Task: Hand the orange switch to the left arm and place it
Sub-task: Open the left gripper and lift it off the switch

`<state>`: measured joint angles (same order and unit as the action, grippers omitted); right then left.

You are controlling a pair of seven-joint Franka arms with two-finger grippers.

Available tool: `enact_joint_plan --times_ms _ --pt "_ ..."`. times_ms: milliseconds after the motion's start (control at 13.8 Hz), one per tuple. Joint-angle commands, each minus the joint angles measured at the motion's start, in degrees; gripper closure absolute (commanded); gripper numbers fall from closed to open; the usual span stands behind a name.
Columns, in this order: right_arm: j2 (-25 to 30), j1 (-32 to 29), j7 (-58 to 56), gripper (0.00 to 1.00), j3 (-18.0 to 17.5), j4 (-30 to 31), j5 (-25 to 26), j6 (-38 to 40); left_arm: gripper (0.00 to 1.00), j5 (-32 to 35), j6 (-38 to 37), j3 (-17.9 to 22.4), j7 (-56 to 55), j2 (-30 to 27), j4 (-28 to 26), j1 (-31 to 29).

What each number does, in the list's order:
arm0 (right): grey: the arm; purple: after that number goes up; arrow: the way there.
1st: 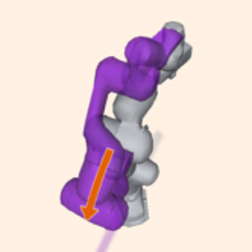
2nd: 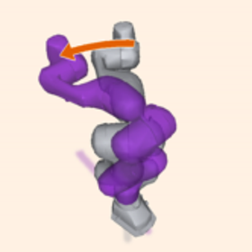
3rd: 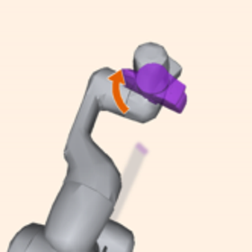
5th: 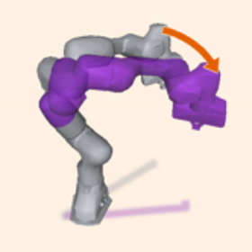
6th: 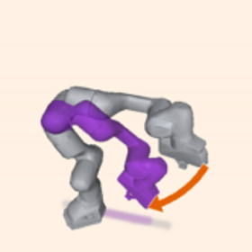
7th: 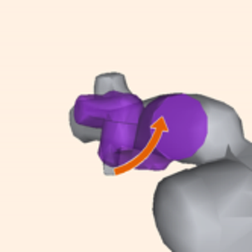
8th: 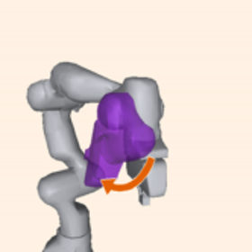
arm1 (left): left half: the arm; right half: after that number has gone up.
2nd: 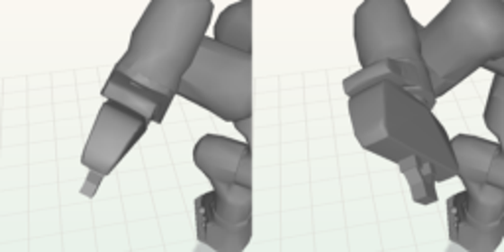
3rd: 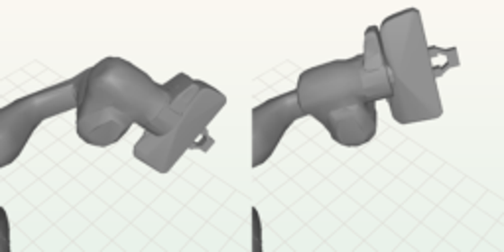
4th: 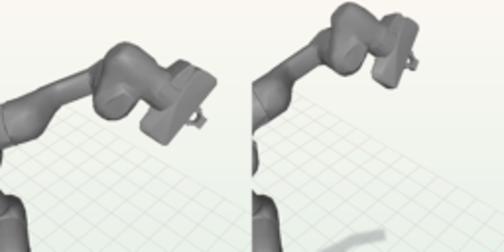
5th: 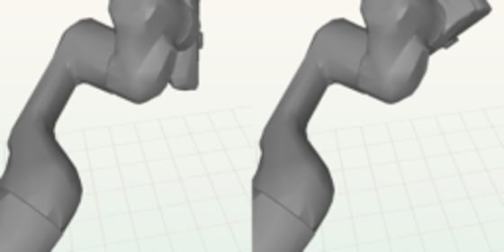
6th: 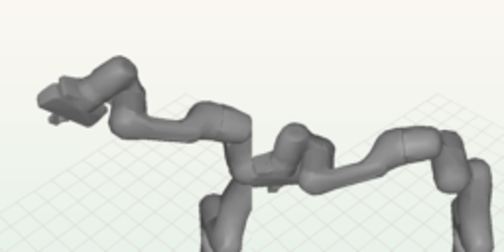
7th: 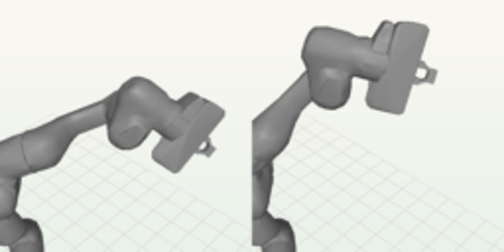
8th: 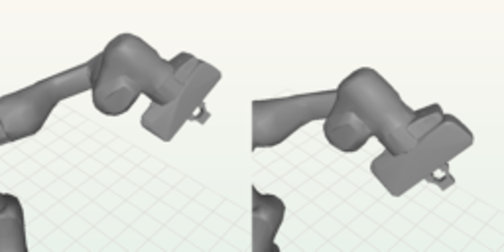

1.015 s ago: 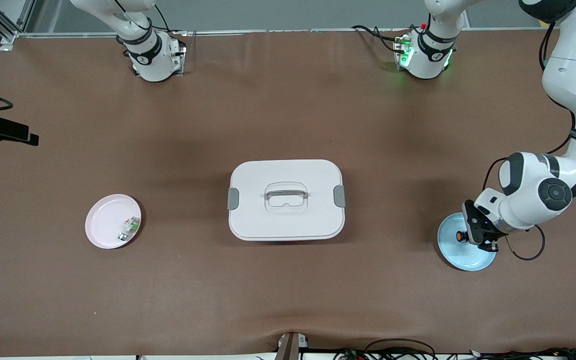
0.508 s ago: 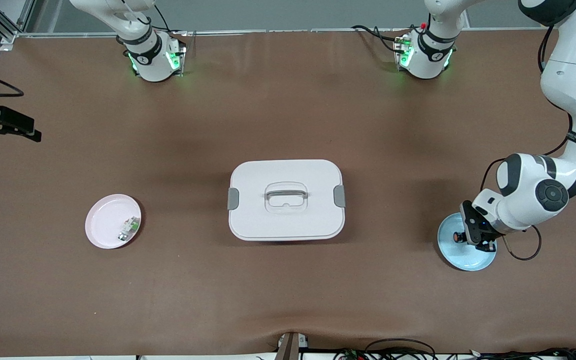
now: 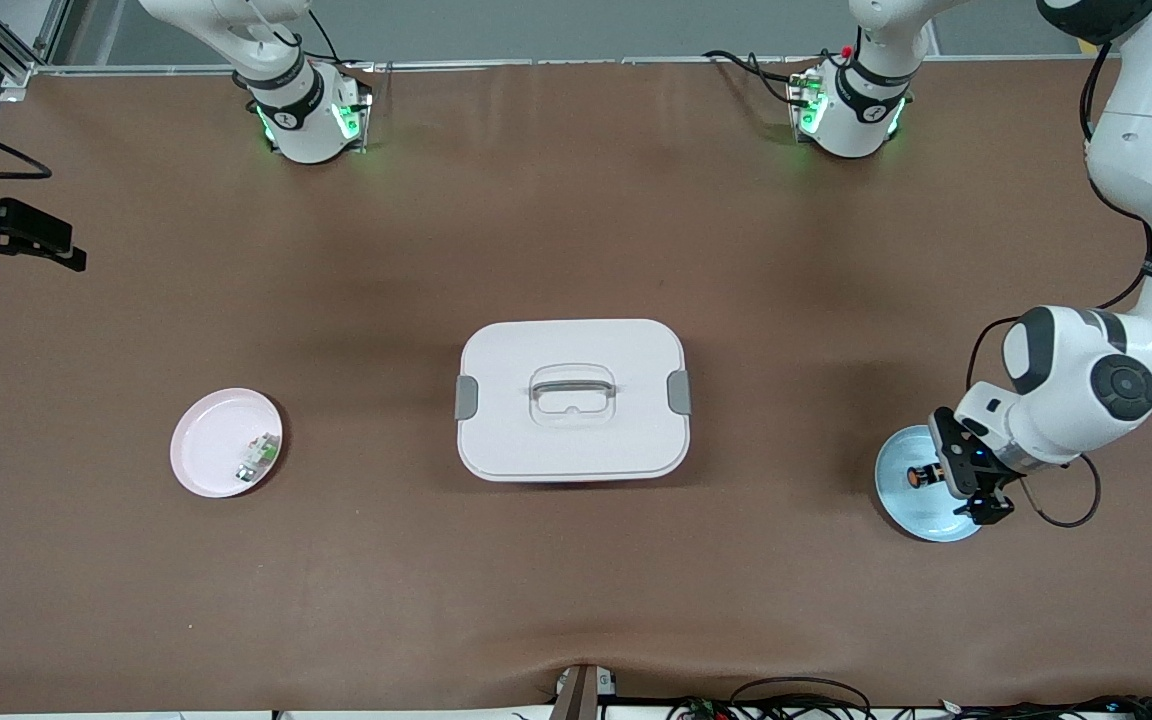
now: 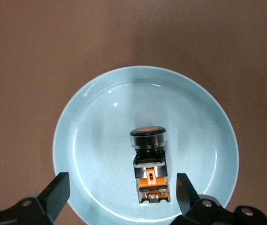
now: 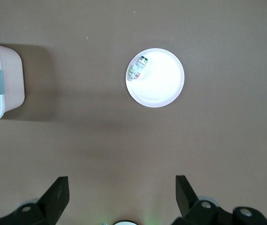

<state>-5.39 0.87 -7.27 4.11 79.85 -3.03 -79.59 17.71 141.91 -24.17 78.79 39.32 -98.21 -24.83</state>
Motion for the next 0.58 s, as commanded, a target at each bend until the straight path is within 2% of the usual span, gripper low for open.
enact_joint_plan --times_ms 0,218,508 --pt "1.61 -0.78 0.15 0.00 -0.16 1.88 0.66 -0.39 0.00 -5.65 -8.88 -0.70 -0.30 -3.19 2.74 -0.05" --pt "1.69 -1.48 1.11 0.00 -0.16 1.88 0.48 -0.91 0.00 -7.34 -20.06 -0.70 -6.16 -4.94 7.41 0.13" --pt "1.61 -1.57 4.72 0.00 -0.16 1.80 0.22 -1.44 0.00 -7.34 -29.03 -2.10 -15.49 -8.64 10.39 0.39"
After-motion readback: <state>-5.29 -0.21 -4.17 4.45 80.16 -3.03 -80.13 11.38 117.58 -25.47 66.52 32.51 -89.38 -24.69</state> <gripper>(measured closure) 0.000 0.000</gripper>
